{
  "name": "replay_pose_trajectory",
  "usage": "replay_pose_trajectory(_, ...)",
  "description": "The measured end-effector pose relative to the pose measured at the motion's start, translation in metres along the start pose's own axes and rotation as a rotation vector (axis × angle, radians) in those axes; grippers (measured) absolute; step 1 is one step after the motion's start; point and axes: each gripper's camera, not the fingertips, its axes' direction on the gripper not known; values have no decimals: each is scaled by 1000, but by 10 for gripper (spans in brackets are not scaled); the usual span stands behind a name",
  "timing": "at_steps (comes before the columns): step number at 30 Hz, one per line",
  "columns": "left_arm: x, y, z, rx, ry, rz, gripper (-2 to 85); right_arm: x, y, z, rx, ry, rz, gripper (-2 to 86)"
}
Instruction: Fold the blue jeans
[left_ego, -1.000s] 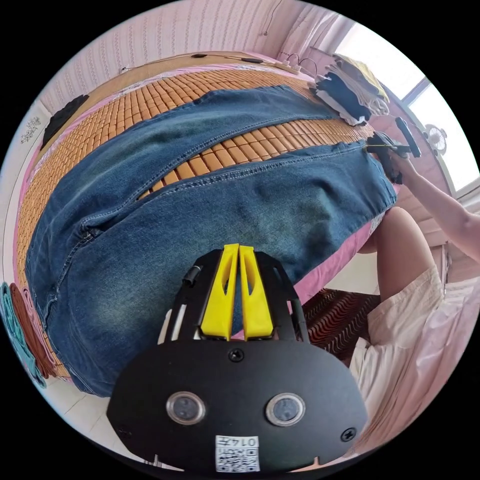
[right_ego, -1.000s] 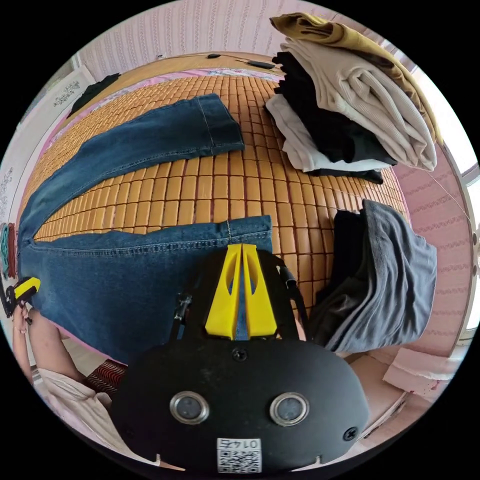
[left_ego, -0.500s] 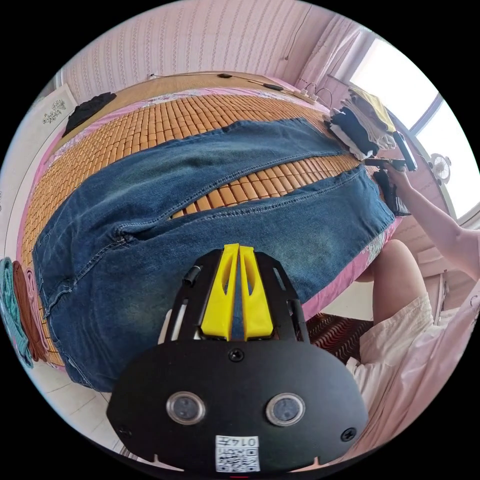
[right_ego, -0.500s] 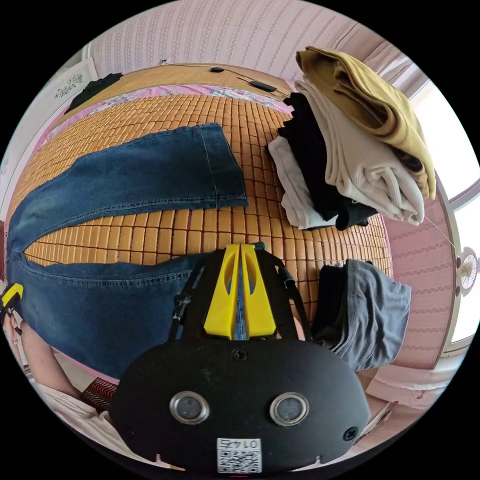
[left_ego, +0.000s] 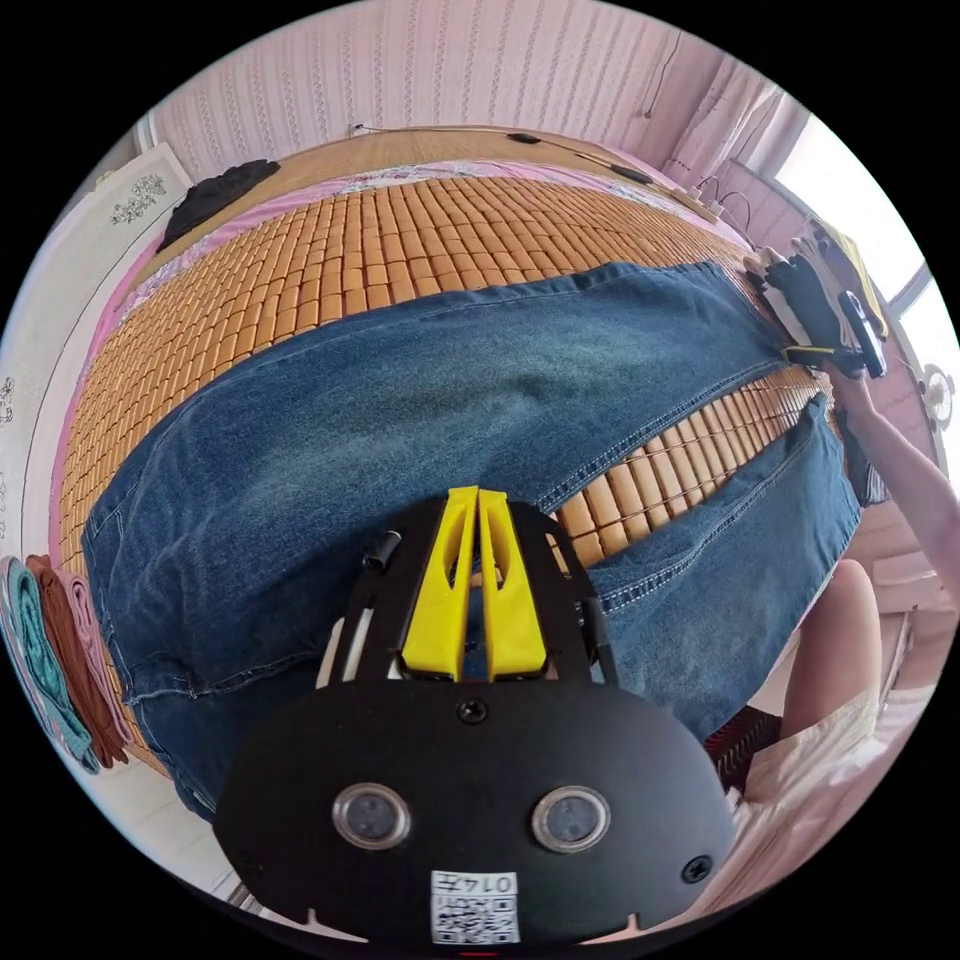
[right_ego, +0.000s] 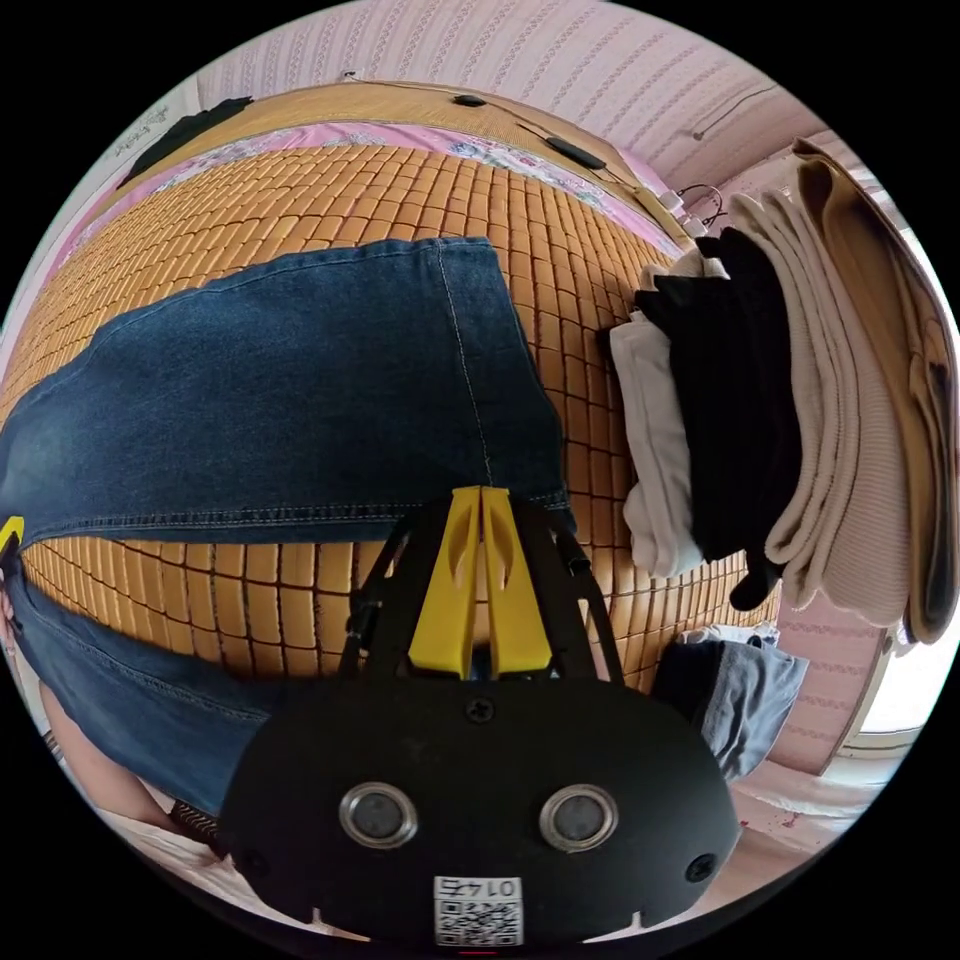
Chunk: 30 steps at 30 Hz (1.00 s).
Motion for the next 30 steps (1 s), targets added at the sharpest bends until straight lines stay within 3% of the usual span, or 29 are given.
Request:
replay_pose_trajectory(4,-18,8,-18,13,33,-56,-10,18,8,-15,4,-78,64,-9)
replay_pose_trajectory(6,-28,28,-53,105,47,-71,-9,27,31,-44,105,-106,81,-8)
replay_pose_trajectory(8,-36,55,-86,187,71,-75,-9,37,83,-95,267,-186,30,-8)
replay_pose_trajectory(12,-82,152,-151,254,72,-225,-3,58,191,-144,377,-215,34,0)
replay_pose_trajectory(17,-161,284,-194,241,122,-578,41,110,317,-129,224,-215,232,85)
replay_pose_trajectory(20,-199,345,-212,252,147,-732,61,138,348,-110,151,-319,339,134)
replay_pose_trajectory(22,-219,369,-220,289,162,-830,85,153,353,-99,123,-365,392,151)
replay_pose_trajectory(26,-273,416,-217,433,397,-1129,161,179,336,-74,49,-472,486,161)
replay_pose_trajectory(30,-294,424,-218,463,419,-1243,143,175,313,-56,-59,-507,494,134)
